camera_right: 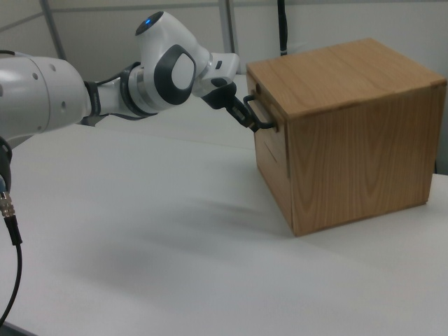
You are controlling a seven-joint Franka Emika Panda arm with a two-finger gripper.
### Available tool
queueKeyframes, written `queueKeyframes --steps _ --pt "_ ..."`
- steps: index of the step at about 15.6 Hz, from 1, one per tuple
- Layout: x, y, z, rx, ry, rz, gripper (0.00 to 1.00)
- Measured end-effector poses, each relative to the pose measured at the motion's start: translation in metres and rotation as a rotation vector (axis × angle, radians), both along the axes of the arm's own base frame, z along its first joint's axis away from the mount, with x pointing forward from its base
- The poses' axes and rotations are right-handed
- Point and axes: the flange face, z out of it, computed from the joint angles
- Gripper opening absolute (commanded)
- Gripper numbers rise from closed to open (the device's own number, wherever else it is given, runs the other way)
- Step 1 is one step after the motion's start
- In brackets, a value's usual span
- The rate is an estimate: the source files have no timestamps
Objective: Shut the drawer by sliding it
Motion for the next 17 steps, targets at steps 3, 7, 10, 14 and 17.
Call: queueKeyframes --steps 3,7,10,14,17 --pt "0.0007 -0.0008 -0.0013 -0.003 -0.001 0.005 0.00" --pt "0.0007 -0.0008 -0.0015 -0.005 0.000 0.007 0.00" --pt "0.0025 -0.0001 -0.0024 -0.004 -0.012 0.014 0.00" --pt "0.0061 -0.0004 -0.0047 -0.003 -0.030 0.022 0.00" --pt "0.0071 -0.0005 -0.0044 -0.003 -0.032 0.023 0.00"
